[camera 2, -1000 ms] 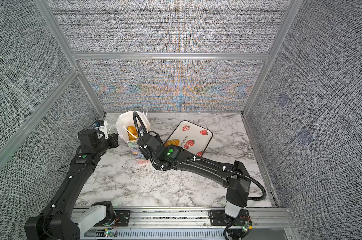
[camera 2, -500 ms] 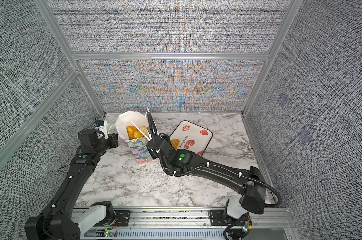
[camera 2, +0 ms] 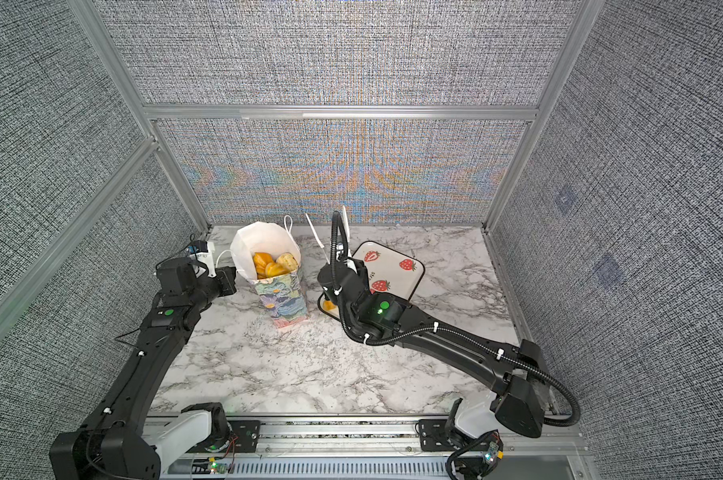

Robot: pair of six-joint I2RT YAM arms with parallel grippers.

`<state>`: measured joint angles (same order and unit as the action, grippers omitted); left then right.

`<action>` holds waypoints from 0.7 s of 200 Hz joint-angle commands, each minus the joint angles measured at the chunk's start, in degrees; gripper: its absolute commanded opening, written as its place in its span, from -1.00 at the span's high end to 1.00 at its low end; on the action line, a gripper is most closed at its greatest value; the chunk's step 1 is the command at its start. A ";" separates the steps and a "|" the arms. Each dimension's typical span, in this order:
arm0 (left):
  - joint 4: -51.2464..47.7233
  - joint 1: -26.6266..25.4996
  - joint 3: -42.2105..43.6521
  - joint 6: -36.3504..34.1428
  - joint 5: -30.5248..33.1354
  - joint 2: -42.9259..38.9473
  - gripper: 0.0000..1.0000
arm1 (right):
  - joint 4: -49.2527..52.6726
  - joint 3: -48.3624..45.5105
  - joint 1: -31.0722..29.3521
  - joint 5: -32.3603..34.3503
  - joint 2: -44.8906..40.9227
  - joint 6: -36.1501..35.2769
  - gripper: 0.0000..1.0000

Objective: Place the fake bread into the paper bag
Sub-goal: 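Move the empty tongs with the right gripper back over the last croissant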

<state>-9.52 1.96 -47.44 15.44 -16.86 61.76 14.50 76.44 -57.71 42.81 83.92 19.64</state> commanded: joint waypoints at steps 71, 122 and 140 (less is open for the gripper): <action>0.69 -0.01 0.07 -0.22 -0.46 0.01 1.00 | 16.39 5.69 9.12 -11.33 6.43 18.20 -0.16; 0.69 0.09 0.16 -0.19 -0.43 -0.06 1.00 | 16.64 4.60 12.52 -22.71 8.64 25.64 -0.16; 0.66 0.07 0.12 -0.17 -0.48 -0.09 1.00 | 16.99 4.35 13.58 -27.00 9.52 29.32 -0.19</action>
<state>-9.50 1.98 -47.44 15.44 -16.99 61.76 31.03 80.95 -45.15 22.96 92.75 41.89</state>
